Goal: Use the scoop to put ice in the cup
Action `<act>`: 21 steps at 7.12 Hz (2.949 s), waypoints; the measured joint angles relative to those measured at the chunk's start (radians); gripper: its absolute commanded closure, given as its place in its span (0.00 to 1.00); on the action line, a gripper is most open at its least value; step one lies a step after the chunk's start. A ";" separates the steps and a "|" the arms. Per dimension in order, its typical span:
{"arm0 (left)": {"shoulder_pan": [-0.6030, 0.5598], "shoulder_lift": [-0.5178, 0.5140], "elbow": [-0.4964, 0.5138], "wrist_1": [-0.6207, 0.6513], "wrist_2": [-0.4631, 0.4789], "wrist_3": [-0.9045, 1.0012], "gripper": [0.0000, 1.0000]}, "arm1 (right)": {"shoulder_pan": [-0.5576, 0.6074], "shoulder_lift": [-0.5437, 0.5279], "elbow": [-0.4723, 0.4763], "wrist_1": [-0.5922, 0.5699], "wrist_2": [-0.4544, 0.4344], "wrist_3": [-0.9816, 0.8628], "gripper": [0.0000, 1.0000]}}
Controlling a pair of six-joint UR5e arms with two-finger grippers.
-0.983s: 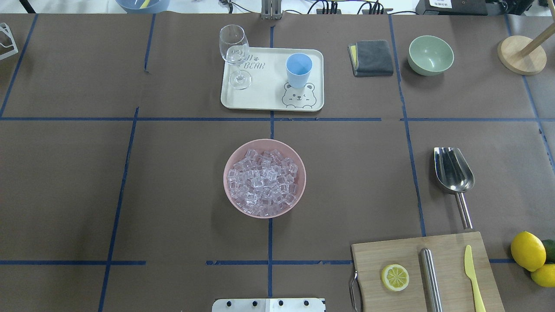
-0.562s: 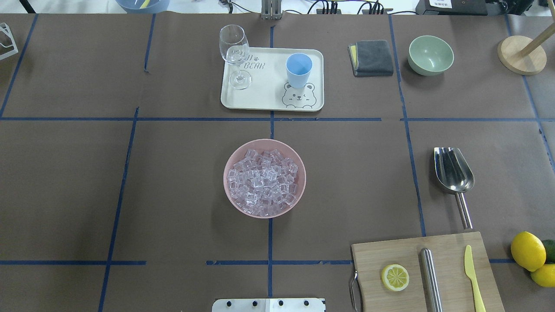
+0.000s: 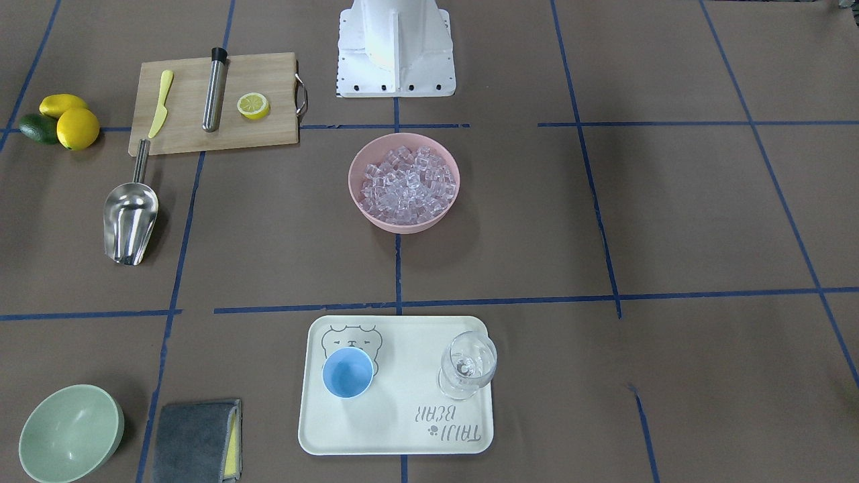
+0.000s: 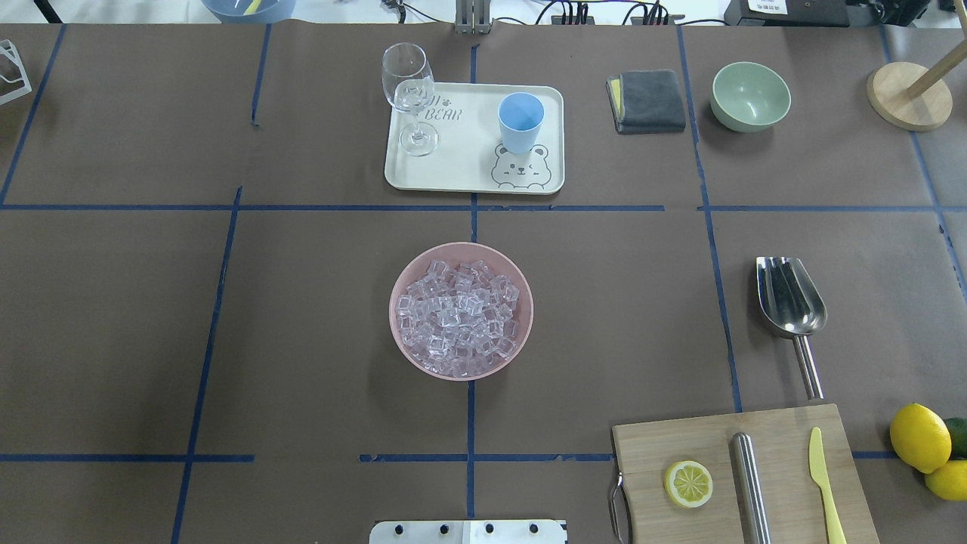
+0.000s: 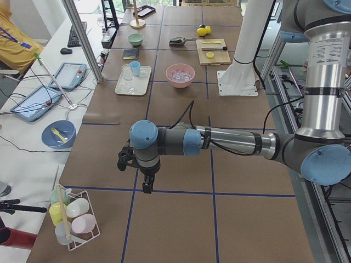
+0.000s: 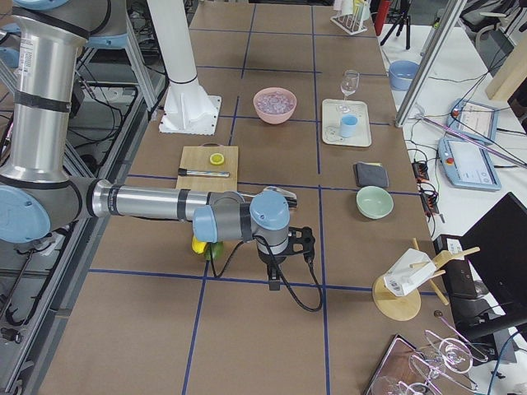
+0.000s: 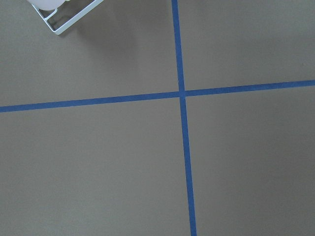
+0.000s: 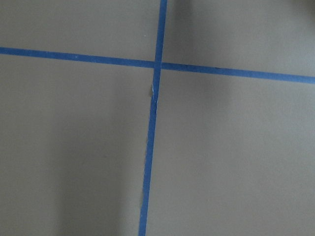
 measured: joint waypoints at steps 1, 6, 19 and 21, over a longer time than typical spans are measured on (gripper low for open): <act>0.001 -0.002 0.000 -0.001 0.000 0.001 0.00 | 0.000 -0.002 0.000 0.054 0.002 0.001 0.00; 0.082 -0.130 0.004 -0.123 -0.004 -0.002 0.00 | -0.058 0.046 -0.008 0.102 0.011 0.088 0.00; 0.972 -0.388 0.277 -1.283 0.183 -0.084 0.00 | -0.341 0.178 0.150 -0.062 0.029 0.362 0.00; 1.001 -0.416 0.319 -1.360 0.197 -0.086 0.00 | -0.370 0.157 0.203 -0.062 0.026 0.374 0.00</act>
